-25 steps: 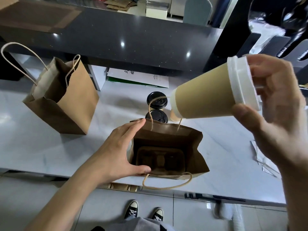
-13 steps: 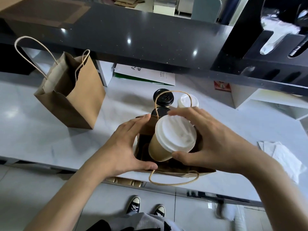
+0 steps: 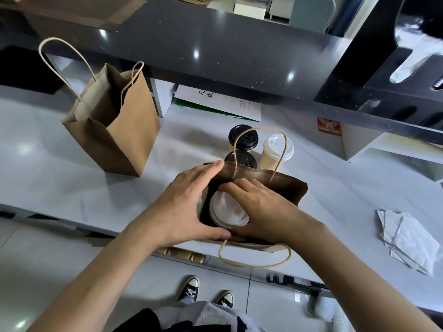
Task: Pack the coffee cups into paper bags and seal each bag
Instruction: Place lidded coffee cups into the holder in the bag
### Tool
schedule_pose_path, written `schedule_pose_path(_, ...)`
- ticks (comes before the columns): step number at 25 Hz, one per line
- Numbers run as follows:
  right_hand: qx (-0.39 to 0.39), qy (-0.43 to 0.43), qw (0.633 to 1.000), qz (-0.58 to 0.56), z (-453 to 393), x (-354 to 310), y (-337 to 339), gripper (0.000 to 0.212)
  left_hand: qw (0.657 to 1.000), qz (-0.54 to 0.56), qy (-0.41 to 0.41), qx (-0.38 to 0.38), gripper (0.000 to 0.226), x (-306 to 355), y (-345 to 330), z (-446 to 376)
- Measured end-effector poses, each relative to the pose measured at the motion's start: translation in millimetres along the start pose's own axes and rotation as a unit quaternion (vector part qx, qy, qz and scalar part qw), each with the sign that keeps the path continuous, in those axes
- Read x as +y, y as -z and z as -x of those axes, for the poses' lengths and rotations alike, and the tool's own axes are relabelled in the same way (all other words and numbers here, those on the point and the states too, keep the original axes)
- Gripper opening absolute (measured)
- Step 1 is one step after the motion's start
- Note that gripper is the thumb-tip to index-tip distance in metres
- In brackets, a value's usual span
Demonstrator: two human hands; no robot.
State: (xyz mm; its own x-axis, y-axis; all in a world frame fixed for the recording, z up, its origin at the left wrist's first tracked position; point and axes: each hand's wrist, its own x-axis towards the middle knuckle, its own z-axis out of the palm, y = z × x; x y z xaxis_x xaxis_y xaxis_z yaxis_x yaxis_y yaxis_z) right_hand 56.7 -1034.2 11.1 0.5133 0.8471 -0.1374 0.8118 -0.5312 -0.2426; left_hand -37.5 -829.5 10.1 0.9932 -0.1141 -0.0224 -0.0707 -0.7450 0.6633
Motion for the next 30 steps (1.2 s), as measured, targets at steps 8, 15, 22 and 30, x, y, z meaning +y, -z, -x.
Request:
schedule_pose_path(8, -0.033, 0.017, 0.999, 0.034, -10, -5, -7, 0.08, 1.0, -0.007, -0.004, -0.001, 0.128, 1, 2, 0)
schedule_pose_path(15, -0.07, 0.017, 0.995, 0.066, -24, -6, -12, 0.083, 1.0, -0.003, -0.002, -0.001, 0.128, 2, 1, -2)
schedule_pose_path(22, -0.1, 0.009, 0.992, 0.071, -32, -1, -18, 0.09, 1.0, -0.005, -0.005, -0.001, 0.128, 6, -1, -3)
schedule_pose_path(30, -0.061, -0.01, 0.998, 0.02, -13, 3, -14, 0.094, 1.0, -0.009, -0.006, 0.001, 0.126, 5, 0, -2)
